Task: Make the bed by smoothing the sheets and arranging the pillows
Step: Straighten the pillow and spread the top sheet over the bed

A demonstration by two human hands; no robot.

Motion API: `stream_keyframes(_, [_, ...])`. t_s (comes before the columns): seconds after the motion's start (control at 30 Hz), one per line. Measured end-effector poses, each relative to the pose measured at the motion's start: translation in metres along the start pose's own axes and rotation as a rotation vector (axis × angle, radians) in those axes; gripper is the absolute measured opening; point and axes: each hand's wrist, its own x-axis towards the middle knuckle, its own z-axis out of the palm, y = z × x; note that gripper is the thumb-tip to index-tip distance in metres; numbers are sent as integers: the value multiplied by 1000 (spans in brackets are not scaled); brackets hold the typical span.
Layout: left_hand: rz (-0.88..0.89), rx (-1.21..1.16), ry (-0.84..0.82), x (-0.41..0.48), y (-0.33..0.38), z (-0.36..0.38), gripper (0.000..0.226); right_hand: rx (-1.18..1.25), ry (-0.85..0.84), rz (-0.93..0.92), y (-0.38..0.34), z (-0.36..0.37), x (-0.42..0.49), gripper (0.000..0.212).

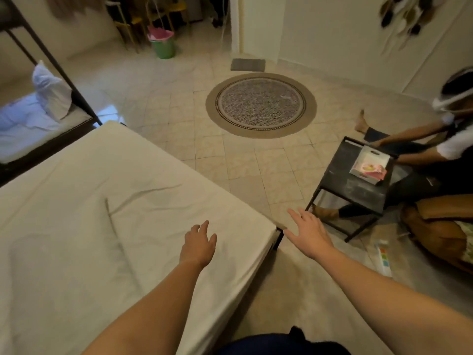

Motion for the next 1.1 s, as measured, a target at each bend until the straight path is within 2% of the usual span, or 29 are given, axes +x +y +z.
stream_keyframes(0.17, [-103, -75, 56, 32, 60, 16, 59, -68, -27, -132, 41, -43, 82, 75])
stream_keyframes(0.73, [-184, -88, 132, 223, 184, -17, 60, -80, -39, -295, 61, -134, 331, 72])
stream_keyframes(1.1, [-386, -222, 224, 313, 280, 12, 59, -183, -157, -520, 93, -192, 486, 71])
